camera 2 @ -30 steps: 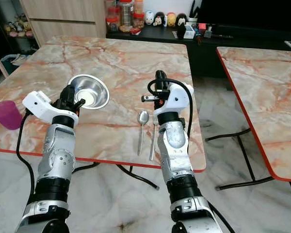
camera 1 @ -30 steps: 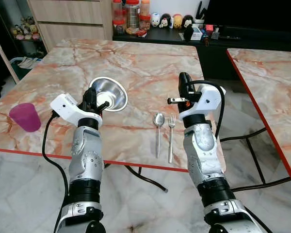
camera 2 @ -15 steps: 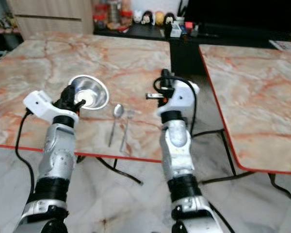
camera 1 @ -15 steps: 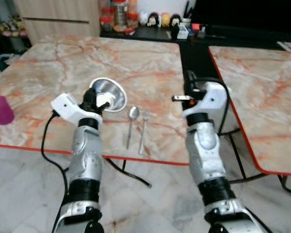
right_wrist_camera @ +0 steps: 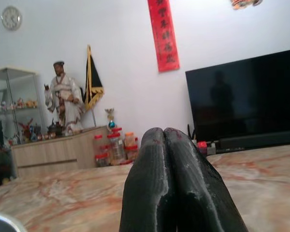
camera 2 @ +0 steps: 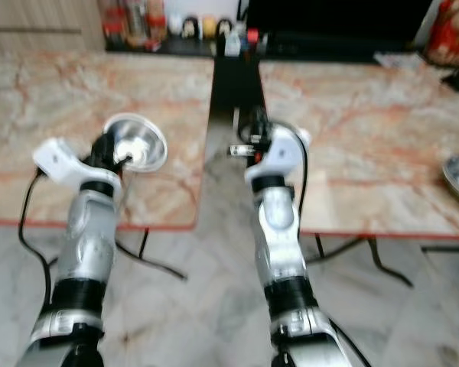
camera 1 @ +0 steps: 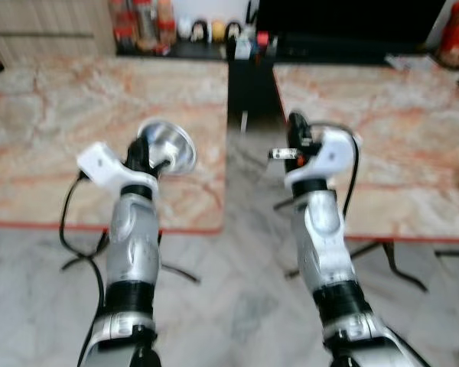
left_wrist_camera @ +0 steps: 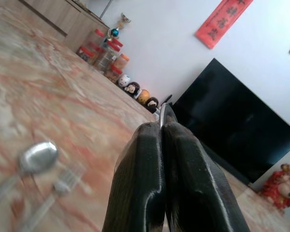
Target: Setting the table
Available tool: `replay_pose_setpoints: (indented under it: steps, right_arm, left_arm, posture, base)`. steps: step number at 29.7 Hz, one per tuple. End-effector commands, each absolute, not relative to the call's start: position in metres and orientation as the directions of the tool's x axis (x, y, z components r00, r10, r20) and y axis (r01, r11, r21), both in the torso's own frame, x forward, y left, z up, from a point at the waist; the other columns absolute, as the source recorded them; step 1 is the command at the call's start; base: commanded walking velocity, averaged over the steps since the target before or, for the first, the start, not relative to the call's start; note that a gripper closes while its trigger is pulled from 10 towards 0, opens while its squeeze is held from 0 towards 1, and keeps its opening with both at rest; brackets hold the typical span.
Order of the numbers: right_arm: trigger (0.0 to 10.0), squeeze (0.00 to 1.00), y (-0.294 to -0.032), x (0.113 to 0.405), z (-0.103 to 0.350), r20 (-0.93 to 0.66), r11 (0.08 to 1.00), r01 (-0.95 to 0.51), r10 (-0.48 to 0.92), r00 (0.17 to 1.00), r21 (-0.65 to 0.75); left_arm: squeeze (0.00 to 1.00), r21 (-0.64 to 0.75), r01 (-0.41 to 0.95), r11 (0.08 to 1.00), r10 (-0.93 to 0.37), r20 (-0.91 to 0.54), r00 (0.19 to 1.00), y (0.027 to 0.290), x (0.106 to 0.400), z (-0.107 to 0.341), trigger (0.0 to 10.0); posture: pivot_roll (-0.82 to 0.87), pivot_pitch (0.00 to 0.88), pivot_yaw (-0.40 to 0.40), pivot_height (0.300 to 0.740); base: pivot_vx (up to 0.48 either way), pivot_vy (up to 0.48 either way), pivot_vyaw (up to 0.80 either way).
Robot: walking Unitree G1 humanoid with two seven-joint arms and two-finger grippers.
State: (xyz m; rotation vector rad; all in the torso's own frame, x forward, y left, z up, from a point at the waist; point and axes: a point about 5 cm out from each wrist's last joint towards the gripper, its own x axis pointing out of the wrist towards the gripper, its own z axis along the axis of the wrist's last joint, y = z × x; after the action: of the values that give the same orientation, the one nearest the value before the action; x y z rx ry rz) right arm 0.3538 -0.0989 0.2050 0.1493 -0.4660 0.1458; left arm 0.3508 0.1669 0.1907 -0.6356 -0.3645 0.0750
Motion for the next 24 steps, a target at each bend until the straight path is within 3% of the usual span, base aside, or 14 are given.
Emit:
replay_pose_setpoints:
  steps: [1, 7, 20, 24]
  right_arm:
    - [10.0, 0.0, -0.107, 0.353, 0.205, 0.458, 0.987, -0.142, 0.09, 0.884, 0.081]
    - [10.0, 0.0, -0.11, 0.354, 0.201, 0.431, 0.99, -0.13, 0.091, 0.898, 0.063]
    - [10.0, 0.0, -0.105, 0.354, 0.198, 0.418, 0.988, -0.143, 0.106, 0.902, 0.058]
    - [10.0, 0.0, -0.106, 0.355, 0.195, 0.396, 0.987, -0.137, 0.094, 0.913, 0.082]
  left_arm:
    - [0.0, -0.593, 0.066, 0.803, 0.16, 0.321, 0.933, 0.158, 0.352, 0.195, 10.0]
    - [0.0, -0.59, 0.067, 0.805, 0.158, 0.321, 0.934, 0.156, 0.351, 0.194, 10.0]
    - [0.0, -0.58, 0.072, 0.812, 0.148, 0.324, 0.934, 0.154, 0.35, 0.193, 10.0]
    - [0.0, -0.508, 0.113, 0.854, 0.081, 0.343, 0.936, 0.142, 0.348, 0.195, 10.0]
  posture:
    - [0.01, 0.096, -0.011, 0.74]
    - [0.01, 0.099, -0.017, 0.74]
    - [0.02, 0.102, -0.019, 0.74]
    - [0.02, 0.109, -0.018, 0.74]
  base:
    - [0.0, -0.472, 0.0]
    - [0.0, -0.472, 0.52]
    - [0.0, -0.466, 0.11]
    - [0.0, -0.407, 0.0]
